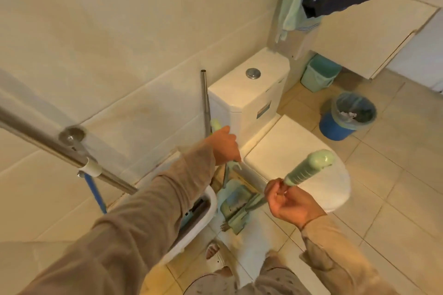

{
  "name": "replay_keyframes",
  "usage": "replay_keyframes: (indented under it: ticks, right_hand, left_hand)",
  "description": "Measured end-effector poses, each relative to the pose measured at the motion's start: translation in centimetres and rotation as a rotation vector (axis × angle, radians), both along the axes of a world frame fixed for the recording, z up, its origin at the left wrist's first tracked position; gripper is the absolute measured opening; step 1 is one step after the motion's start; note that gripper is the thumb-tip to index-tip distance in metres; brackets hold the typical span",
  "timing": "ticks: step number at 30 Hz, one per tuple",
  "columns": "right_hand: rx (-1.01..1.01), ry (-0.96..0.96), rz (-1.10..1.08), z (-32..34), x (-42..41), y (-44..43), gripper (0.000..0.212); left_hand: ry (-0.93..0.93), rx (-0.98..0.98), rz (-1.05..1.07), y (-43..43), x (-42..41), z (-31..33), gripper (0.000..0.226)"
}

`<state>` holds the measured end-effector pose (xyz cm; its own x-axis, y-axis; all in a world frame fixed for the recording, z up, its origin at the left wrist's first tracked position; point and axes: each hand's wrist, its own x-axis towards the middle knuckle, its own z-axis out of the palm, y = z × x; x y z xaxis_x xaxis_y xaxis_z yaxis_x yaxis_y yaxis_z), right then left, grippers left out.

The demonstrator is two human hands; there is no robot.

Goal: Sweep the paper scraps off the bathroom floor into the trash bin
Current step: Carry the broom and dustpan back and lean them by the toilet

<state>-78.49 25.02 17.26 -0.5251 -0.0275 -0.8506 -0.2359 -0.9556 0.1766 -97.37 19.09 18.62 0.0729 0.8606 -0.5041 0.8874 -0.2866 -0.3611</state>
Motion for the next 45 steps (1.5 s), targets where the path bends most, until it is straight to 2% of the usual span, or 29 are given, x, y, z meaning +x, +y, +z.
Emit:
replay_keyframes:
  ticks: [3, 8, 13, 16, 22, 25, 29, 37, 41, 43, 45]
  right_hand:
    - [0.024, 0.029, 0.016, 0.2, -1.9, 0.1, 0.013]
    - [0.022, 0.059, 0.061, -0.3, -5.0, 0.6, 0.025]
    - [0.031, 0.064, 0.110, -0.4, -8.7, 1.4, 0.021]
    - [0.042, 0.038, 0.148, -1.0, -11.3, 2.2, 0.032]
    - [0.038, -0.013, 0.177, -3.2, -14.9, 2.6, 0.032]
    - [0.086, -0.072, 0.280, -4.0, -16.3, 2.6, 0.035]
    - [0.178, -0.086, 0.348, -3.2, -18.7, 3.6, 0.034]
    - [0.288, -0.010, 0.420, -1.0, -23.1, 6.6, 0.028]
    - [0.437, -0.021, 0.598, -1.7, -23.7, 7.0, 0.035]
    - [0.517, 0.027, 0.732, -1.8, -24.2, 7.4, 0.034]
    - [0.600, 0.104, 0.821, -1.5, -25.0, 7.7, 0.046]
  left_hand:
    - [0.013, -0.012, -0.038, 0.5, -1.7, 0.0, 0.048]
    - [0.016, -0.004, -0.001, 0.6, -4.0, -0.3, 0.047]
    - [0.015, 0.055, 0.050, 0.3, -6.0, 0.1, 0.027]
    - [0.024, 0.063, 0.109, 0.1, -7.1, 0.3, 0.024]
    - [0.093, 0.024, 0.202, 0.9, -7.8, -0.4, 0.020]
    - [0.100, 0.003, 0.243, 1.7, -8.2, -0.1, 0.019]
    - [0.173, -0.055, 0.167, 2.9, -10.2, 1.0, 0.021]
    - [0.133, -0.032, 0.247, 3.7, -12.6, 1.7, 0.020]
    - [0.108, -0.058, 0.346, 2.9, -12.8, -0.7, 0.025]
    - [0.125, -0.016, 0.403, 2.3, -13.1, -1.5, 0.027]
    - [0.134, 0.036, 0.401, 1.7, -13.7, -1.9, 0.026]
